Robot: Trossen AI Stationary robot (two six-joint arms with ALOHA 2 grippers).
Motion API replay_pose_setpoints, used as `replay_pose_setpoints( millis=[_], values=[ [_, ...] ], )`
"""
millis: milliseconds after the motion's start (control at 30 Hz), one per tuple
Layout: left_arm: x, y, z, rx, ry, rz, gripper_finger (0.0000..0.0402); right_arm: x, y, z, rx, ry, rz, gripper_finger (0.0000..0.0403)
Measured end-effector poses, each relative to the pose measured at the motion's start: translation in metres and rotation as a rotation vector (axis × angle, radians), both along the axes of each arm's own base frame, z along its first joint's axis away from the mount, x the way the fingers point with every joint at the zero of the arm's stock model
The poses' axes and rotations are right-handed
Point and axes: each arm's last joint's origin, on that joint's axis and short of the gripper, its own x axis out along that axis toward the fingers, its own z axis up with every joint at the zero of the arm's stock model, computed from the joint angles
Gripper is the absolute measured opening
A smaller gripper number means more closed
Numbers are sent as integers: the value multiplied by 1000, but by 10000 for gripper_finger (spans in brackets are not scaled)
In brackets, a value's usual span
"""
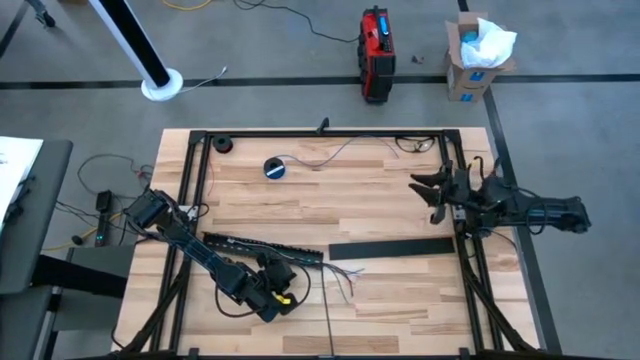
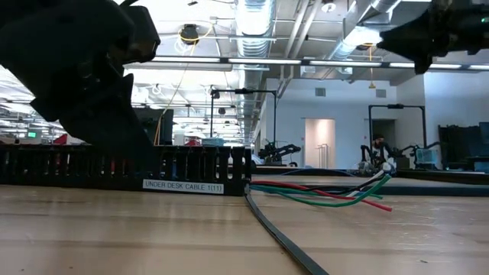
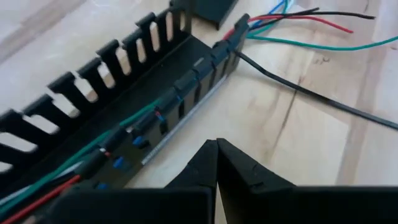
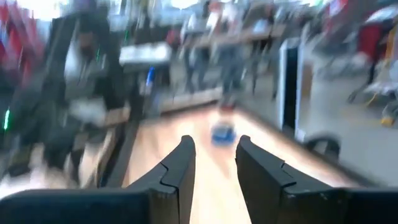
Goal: Ziptie cables
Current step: Put the ziptied cables into the black cable duct
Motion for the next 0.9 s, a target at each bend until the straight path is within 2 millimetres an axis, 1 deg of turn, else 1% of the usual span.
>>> replay_pose_setpoints(
  millis=[67, 133, 233, 333, 433, 567, 667, 833, 900],
  values=[
    [0, 1, 0, 16, -1, 6, 0, 6, 3, -9, 7, 102, 64, 111],
    [0, 1, 0, 21, -5, 10, 0, 13, 5, -15, 51, 151, 85, 112],
    [0, 1, 0, 22, -6, 10, 0, 21, 7, -17, 145, 144, 72, 107],
    [0, 1, 0, 32, -4, 4, 0, 24, 7, -13, 168, 105, 75, 101],
    [-1, 2, 0, 61, -11, 11, 0, 25, 7, -9, 144, 69, 116, 99],
    [-3, 6, -3, 95, -28, 50, 0, 25, 9, -12, 132, 113, 190, 109],
    [-8, 9, -8, 67, -32, 89, 0, 26, 10, -13, 128, 121, 203, 145],
    [-14, 13, -16, -7, -27, 148, 0, 27, 10, -6, 101, 59, 205, 242],
    [-15, 13, -17, -11, -21, 149, 0, 27, 10, -5, 108, 37, 204, 274]
  ],
)
